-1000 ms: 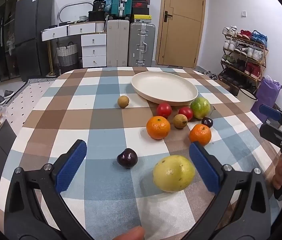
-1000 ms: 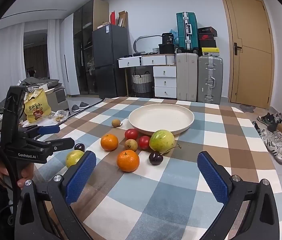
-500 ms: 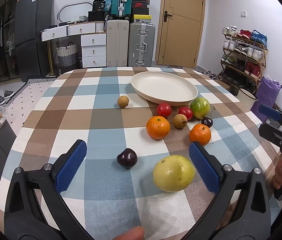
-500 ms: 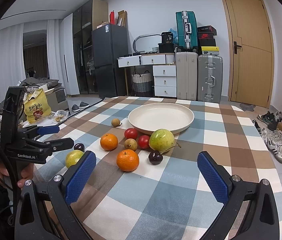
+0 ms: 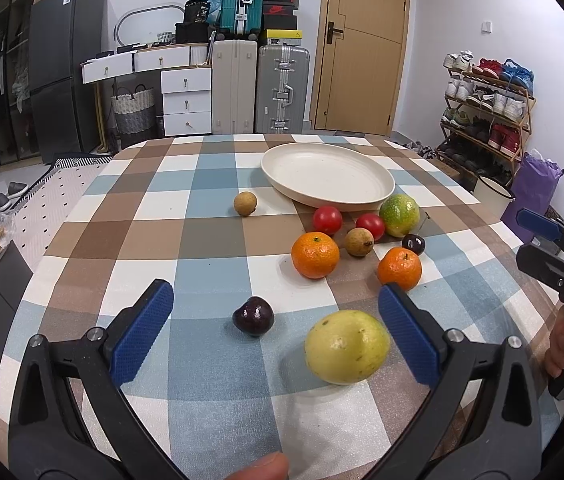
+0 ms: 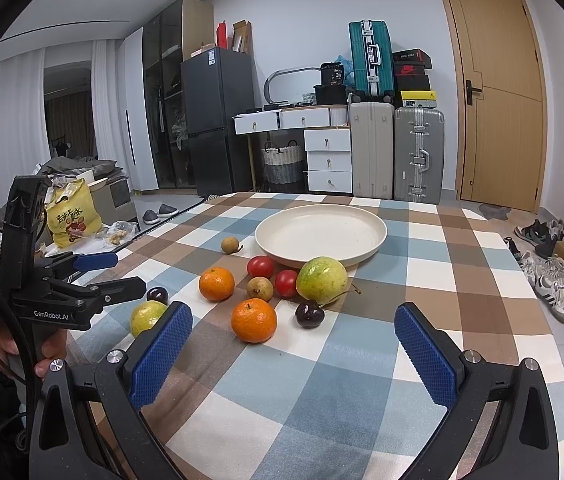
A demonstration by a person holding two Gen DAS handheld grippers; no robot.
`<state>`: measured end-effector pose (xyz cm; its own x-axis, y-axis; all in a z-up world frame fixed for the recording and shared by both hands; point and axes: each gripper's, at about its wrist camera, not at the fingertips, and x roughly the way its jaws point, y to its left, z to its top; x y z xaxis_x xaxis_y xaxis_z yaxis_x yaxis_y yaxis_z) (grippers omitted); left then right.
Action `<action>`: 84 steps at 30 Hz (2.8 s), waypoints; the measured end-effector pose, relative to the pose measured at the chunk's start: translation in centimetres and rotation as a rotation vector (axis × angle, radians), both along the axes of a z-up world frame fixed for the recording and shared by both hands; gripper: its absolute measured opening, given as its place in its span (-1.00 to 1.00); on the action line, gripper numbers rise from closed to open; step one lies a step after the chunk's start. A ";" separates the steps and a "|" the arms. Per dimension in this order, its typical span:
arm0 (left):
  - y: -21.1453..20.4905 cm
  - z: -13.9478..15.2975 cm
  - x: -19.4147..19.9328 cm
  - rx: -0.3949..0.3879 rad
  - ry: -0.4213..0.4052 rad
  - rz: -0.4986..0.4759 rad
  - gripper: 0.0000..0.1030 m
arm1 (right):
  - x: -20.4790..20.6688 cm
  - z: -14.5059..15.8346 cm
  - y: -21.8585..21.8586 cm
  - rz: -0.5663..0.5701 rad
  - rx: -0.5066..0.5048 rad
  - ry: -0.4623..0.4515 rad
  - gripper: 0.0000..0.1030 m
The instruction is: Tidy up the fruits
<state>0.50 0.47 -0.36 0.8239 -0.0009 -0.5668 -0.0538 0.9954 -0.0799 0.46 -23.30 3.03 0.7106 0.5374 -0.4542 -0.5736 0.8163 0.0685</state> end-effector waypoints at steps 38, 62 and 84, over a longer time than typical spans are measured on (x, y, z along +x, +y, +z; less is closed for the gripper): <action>0.0 0.0 0.0 0.002 0.001 0.001 0.98 | 1.2 -0.7 0.0 -0.042 -0.023 0.066 1.00; 0.2 -0.8 0.9 -0.082 0.127 -0.102 0.96 | 5.6 -2.6 3.5 -0.038 -0.108 0.318 0.79; -2.9 -2.9 2.4 -0.074 0.237 -0.251 0.23 | 7.7 -5.3 9.1 0.086 -0.222 0.393 0.30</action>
